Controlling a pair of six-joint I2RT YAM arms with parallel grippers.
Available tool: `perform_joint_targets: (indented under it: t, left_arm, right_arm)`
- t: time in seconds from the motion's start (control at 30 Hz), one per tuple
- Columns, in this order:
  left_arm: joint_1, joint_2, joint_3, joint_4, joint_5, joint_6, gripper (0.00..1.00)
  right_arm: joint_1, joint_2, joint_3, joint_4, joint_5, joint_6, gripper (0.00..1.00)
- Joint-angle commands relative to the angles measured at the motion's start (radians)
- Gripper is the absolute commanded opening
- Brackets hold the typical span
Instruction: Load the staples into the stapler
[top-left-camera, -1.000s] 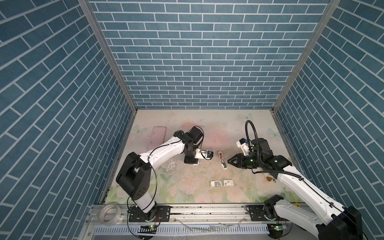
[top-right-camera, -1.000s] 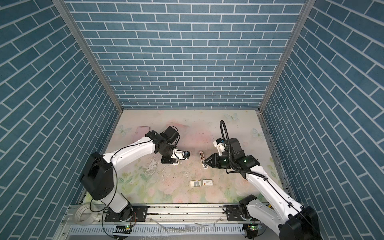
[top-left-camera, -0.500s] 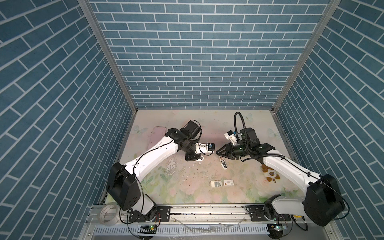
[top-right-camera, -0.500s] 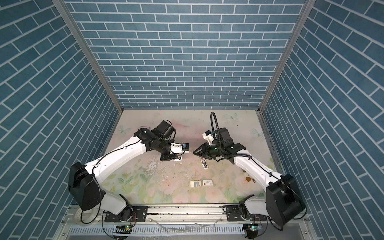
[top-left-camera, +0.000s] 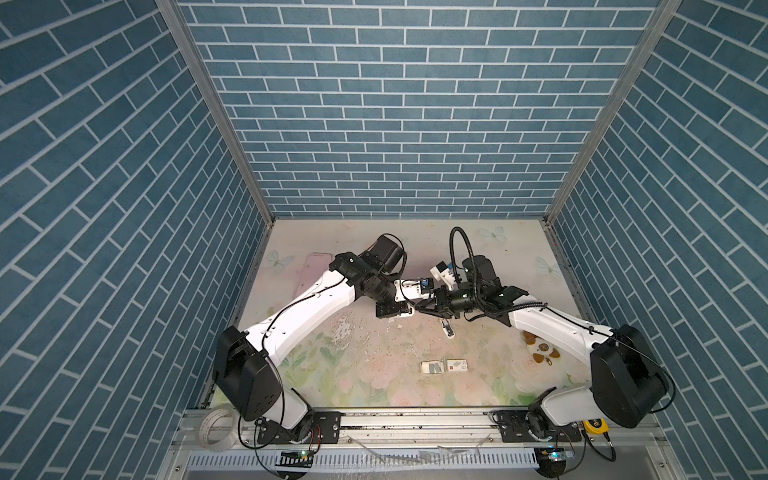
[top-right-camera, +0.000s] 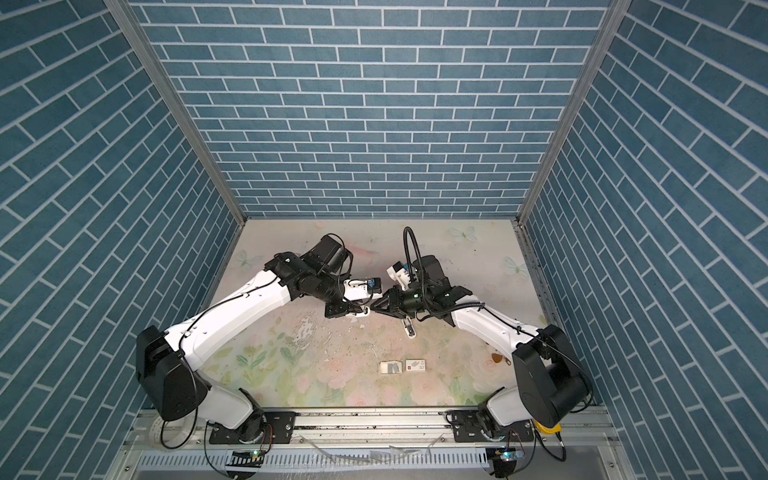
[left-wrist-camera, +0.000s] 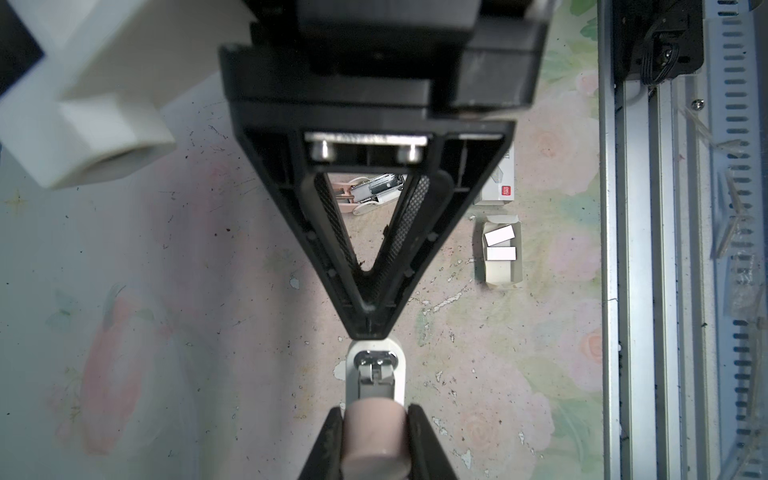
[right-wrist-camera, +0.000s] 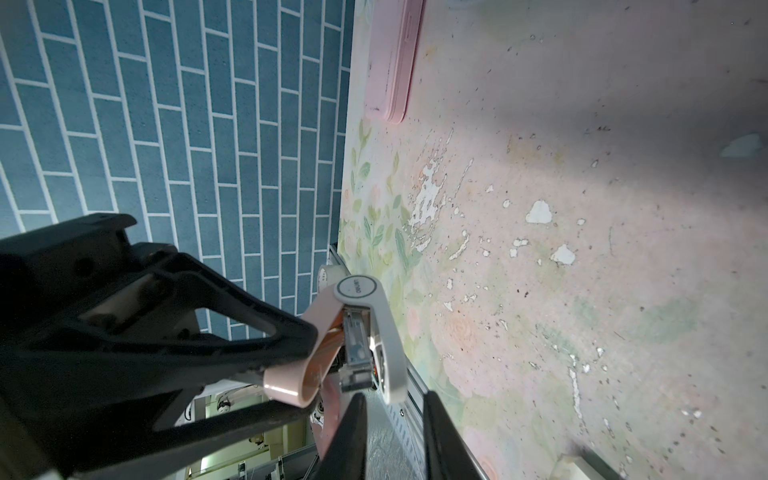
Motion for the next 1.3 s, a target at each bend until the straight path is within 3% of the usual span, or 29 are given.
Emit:
perform_joint_targets:
  t: [0.0,0.9,1.27]
  left_arm:
    - [-0.006,-0.020,0.020,-0.023,0.028,-0.014,0.00]
    - [-0.006,-0.034,0.058,-0.027,0.055,-0.036,0.00]
    - [-0.006,-0.025,0.138,-0.021,0.088,-0.078,0.00]
  right_arm:
    - [0.010,0.003,0.003,0.051,-0.033,0.032,0.24]
    - [0.017,-0.022,-0.043,0.086,-0.032,0.057,0.20]
    - [0.017,-0.017,-0.110,0.229,-0.059,0.127,0.06]
